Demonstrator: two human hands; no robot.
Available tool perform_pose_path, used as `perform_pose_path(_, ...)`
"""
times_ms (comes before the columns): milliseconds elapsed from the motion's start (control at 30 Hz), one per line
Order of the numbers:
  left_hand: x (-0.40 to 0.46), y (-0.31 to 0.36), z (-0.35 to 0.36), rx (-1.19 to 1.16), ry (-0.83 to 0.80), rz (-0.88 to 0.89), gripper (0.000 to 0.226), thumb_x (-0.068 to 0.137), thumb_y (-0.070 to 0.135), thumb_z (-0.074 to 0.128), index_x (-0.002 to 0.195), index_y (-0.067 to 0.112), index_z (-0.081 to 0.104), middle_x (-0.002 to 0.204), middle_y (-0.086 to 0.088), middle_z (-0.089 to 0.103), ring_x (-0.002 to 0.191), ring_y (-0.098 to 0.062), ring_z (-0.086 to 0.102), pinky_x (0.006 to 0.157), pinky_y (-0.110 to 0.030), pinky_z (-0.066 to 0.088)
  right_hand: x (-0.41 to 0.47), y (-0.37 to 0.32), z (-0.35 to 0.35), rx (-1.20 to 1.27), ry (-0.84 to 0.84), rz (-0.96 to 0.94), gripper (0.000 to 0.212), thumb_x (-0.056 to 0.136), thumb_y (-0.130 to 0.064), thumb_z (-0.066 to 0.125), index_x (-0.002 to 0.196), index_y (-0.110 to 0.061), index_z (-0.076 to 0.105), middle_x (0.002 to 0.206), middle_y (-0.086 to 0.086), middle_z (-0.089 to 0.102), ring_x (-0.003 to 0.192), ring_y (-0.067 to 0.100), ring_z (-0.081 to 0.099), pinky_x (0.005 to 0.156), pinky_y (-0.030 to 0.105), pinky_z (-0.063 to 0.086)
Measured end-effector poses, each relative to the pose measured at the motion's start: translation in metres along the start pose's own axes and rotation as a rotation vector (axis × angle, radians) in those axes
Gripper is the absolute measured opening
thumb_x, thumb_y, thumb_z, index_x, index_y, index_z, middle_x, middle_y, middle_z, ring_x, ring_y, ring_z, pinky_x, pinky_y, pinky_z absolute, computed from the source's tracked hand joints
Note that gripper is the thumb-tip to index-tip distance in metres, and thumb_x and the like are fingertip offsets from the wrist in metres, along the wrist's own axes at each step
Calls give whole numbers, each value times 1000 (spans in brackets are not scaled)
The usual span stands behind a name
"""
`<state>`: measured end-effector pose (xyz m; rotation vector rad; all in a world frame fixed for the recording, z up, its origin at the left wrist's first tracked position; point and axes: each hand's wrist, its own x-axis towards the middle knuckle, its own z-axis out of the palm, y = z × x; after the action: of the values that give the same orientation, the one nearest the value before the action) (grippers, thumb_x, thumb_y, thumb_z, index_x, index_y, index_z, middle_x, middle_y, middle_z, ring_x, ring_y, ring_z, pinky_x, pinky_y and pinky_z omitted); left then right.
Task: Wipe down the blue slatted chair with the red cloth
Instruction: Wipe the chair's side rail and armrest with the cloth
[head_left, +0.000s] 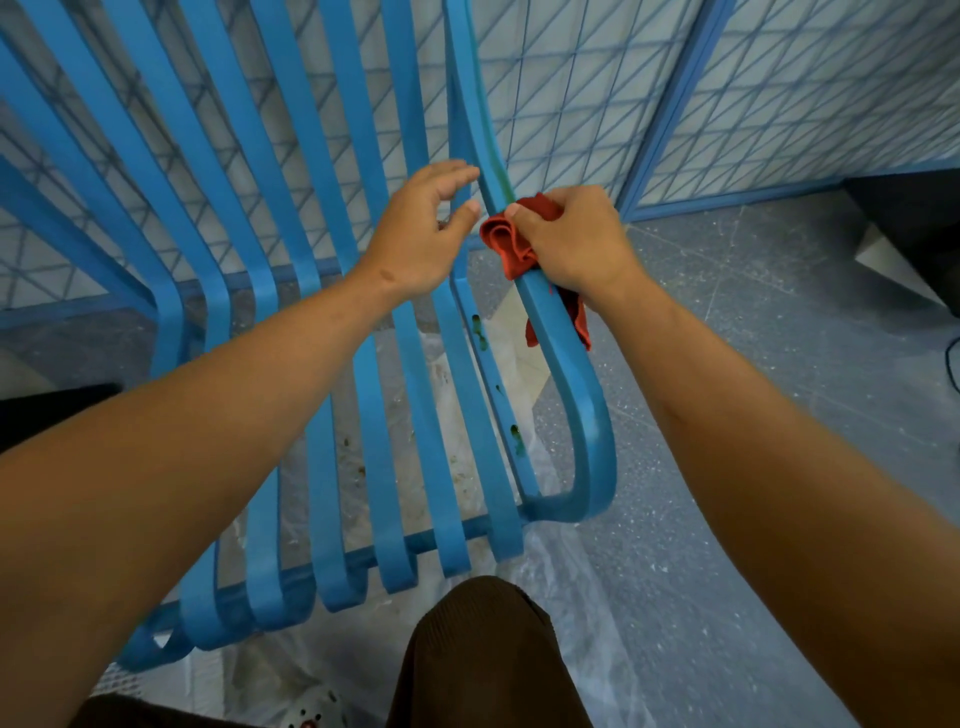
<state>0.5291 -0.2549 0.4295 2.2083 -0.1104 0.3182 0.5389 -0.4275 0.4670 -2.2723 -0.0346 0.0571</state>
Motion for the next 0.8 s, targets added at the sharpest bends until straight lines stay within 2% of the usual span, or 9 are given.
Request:
perform_pose_path(100,10,-4,-9,213,-125,102,48,103,15,50,150,14,44,161,-4,36,149,-17,31,117,-35,37,-5,2,2,42,129,-78,38,86,-44,77,107,-16,62,94,-6,67,81,8,63,68,12,47)
perform_pose_path(167,13,-8,-15,317,-195,142,54,102,8,47,154,16,37,164,-1,29,151,-15,26,123,-35,26,-17,3,-1,6,131,-173,26,88,-37,76,101,-16,68,89,-7,67,74,1,61,64,8,45)
perform_pose_path(233,13,-9,-21,363,-238,159,57,101,3,45,156,17,33,166,2,24,152,-13,22,124,-26,16,-31,5,-4,-94,68,-268,22,90,-32,72,101,-13,73,94,0,70,81,10,64,73,18,49)
perform_pose_path(267,14,-9,-23,373,-255,165,59,101,2,44,156,16,32,167,3,22,153,-13,20,123,-24,14,-40,5,-7,-161,32,-312,26,91,-30,70,108,-11,73,107,4,70,94,18,65,82,23,48)
perform_pose_path(333,15,-9,-25,387,-288,169,60,100,0,42,157,16,31,167,4,19,154,-14,17,124,-26,12,-57,7,-12,-295,-32,-358,37,94,-27,67,126,-9,67,139,9,60,120,27,59,98,29,42)
perform_pose_path(400,18,-10,-26,374,-308,166,61,100,-1,41,157,18,30,167,5,18,154,-14,17,126,-30,13,-72,9,-16,-368,-53,-406,37,97,-22,63,133,-10,65,153,6,49,131,29,54,105,35,42)
perform_pose_path(567,23,-9,-32,345,-328,145,60,100,-2,41,155,21,35,165,9,22,153,-11,19,126,-36,19,-65,8,-20,-371,-103,-436,33,99,-16,59,131,-16,68,153,-3,49,130,32,58,108,48,46)
perform_pose_path(733,27,-4,-37,225,-328,58,70,92,-13,35,150,25,45,161,18,29,148,-2,28,113,-27,41,-34,2,-17,-328,-138,-413,34,101,-18,58,133,-20,67,152,-6,50,138,22,50,117,36,37)
perform_pose_path(800,30,-4,-38,173,-326,40,71,91,-13,36,149,25,46,160,16,32,148,-2,26,118,-28,36,-20,-3,-13,-355,-133,-420,34,101,-19,57,133,-21,66,153,-5,49,139,23,49,118,37,35)
